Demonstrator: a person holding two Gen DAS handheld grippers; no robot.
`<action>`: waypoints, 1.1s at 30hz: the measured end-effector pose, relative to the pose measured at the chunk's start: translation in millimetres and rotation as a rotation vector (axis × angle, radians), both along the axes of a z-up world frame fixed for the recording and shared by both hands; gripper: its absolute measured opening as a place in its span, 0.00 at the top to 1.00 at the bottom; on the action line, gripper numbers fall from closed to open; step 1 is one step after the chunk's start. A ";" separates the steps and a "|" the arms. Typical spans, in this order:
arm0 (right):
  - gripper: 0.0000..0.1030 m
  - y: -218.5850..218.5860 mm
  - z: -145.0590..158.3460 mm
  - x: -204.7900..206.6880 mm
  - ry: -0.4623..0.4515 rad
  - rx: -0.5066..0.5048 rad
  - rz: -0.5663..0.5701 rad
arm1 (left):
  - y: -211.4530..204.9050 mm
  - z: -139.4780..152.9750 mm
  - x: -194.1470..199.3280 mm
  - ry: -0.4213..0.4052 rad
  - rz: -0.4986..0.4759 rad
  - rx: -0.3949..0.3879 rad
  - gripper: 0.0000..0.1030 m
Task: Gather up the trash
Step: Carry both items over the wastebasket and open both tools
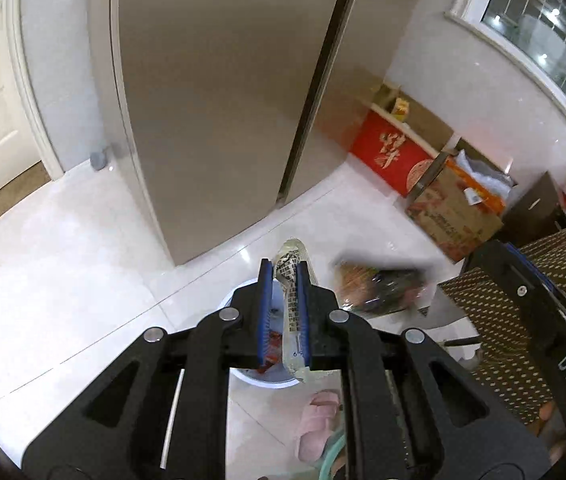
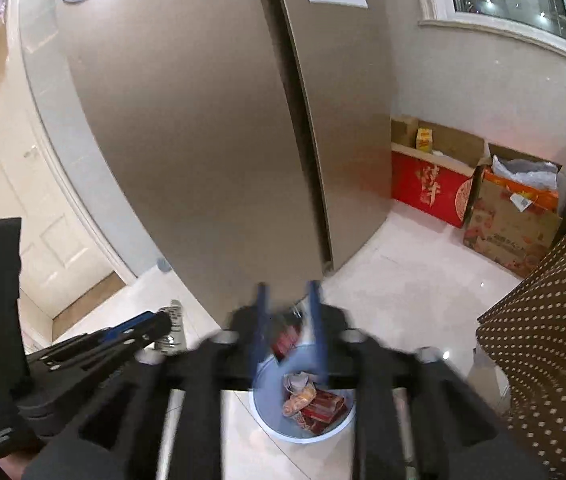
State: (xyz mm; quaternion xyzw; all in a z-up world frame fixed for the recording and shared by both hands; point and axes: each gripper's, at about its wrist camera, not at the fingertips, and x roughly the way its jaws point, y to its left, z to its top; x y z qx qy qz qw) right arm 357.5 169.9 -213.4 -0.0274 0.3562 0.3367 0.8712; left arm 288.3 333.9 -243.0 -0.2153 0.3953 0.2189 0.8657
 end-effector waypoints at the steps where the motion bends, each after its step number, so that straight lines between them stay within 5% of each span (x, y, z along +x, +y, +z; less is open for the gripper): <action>1: 0.70 2.8 -5.0 0.6 -0.002 -0.021 -0.003 | 0.6 -5.9 2.3 0.013 -0.002 -0.004 0.88; 15: 0.44 -11.2 -21.6 -1.1 -0.031 -0.094 -0.052 | -13.3 -17.5 22.5 0.034 -0.053 0.007 0.88; 25: 0.39 -25.7 -13.5 0.9 -0.045 -0.075 -0.102 | -15.7 -11.4 34.9 0.032 -0.058 0.004 0.86; 27: 0.39 -28.3 -11.3 0.2 -0.048 -0.073 -0.106 | -13.6 -14.7 39.9 0.052 -0.056 -0.014 0.70; 28: 0.39 -31.0 -10.7 0.6 -0.047 -0.071 -0.110 | -12.0 -17.6 40.9 0.073 -0.053 -0.027 0.54; 29: 0.39 -33.7 -10.1 1.5 -0.044 -0.070 -0.112 | -11.1 -19.4 41.8 0.083 -0.047 -0.031 0.27; 33: 0.39 -39.9 -9.4 2.0 -0.036 -0.072 -0.125 | -16.7 -20.6 39.6 0.094 -0.051 -0.010 0.27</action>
